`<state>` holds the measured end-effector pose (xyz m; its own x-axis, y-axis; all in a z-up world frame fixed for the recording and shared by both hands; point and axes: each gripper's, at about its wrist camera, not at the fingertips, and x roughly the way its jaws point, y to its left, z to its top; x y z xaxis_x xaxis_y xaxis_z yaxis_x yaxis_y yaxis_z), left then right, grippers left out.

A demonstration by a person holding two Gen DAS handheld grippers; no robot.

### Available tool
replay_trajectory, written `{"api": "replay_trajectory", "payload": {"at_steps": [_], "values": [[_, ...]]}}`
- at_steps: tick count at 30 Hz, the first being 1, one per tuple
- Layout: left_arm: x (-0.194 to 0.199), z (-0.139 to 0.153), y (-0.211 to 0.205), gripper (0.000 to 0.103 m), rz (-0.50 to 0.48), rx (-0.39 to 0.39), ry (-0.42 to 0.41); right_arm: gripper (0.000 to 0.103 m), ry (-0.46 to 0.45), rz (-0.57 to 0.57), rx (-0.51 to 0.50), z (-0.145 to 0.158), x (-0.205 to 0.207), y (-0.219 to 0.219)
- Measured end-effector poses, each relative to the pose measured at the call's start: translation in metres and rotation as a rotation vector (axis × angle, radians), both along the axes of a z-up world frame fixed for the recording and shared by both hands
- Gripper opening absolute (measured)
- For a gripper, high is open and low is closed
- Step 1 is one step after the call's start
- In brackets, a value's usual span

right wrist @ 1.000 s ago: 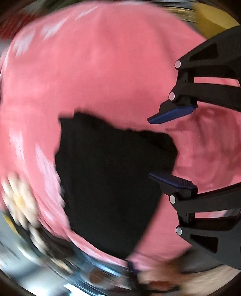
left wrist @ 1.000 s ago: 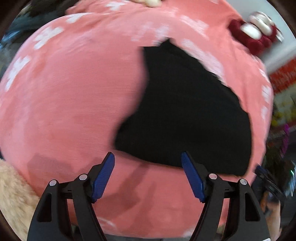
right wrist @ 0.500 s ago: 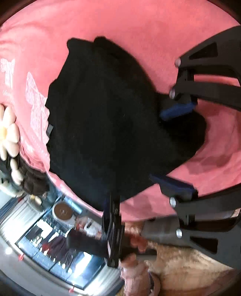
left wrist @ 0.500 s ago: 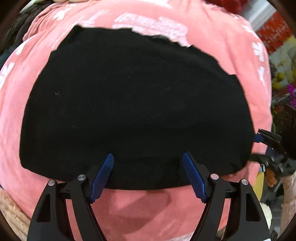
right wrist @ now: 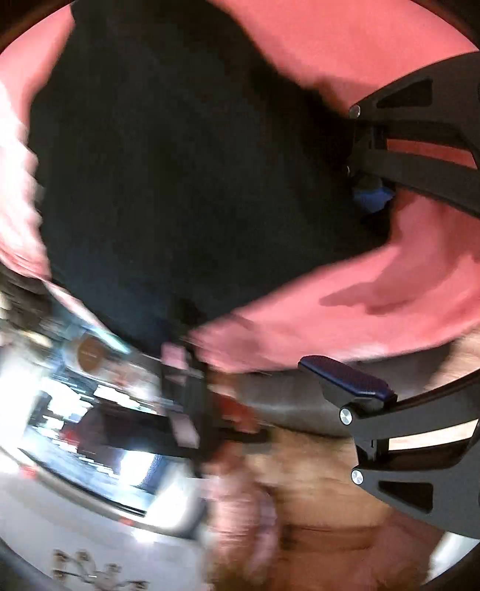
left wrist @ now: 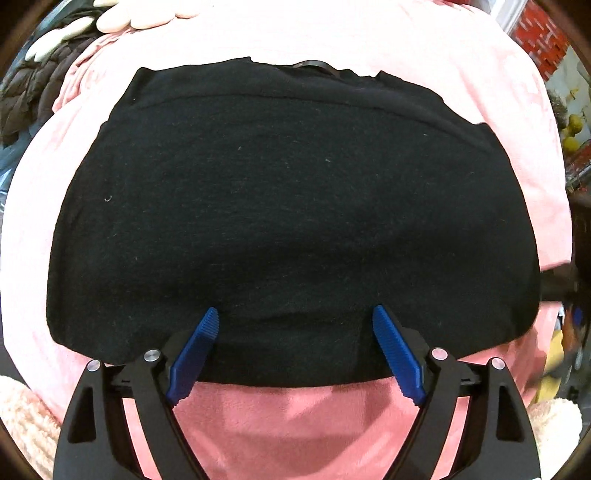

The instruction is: Fold small clothes

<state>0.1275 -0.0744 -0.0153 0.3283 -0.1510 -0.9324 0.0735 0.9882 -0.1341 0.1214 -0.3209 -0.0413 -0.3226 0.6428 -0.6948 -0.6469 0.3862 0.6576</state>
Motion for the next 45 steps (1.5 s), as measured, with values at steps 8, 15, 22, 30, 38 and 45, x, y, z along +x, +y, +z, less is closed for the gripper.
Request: {"api": "replay_trajectory", "payload": {"at_steps": [8,15,22,30,38,45], "values": [[0.005,-0.001,0.010,0.084,0.000,-0.031,0.005,0.067,-0.020,-0.059,-0.336,-0.001,-0.033,-0.068],[-0.004,-0.001,0.011,0.084,0.002,-0.037,-0.015,0.066,-0.225,-0.478,0.000,0.075,-0.049,-0.058],[-0.020,0.005,0.044,0.084,0.079,-0.068,0.018,0.022,-0.324,-0.815,-0.438,0.029,0.002,-0.001],[-0.026,0.013,0.154,0.084,0.312,-0.149,0.001,0.050,-0.280,-1.328,-0.397,0.067,-0.064,-0.008],[-0.019,-0.021,0.212,0.085,0.451,-0.333,0.068,0.070,-0.274,-1.356,-0.477,0.036,-0.075,0.001],[-0.012,-0.015,0.193,0.076,0.341,-0.218,0.037,0.057,-0.124,-1.493,-0.413,0.010,-0.073,-0.007]]}}
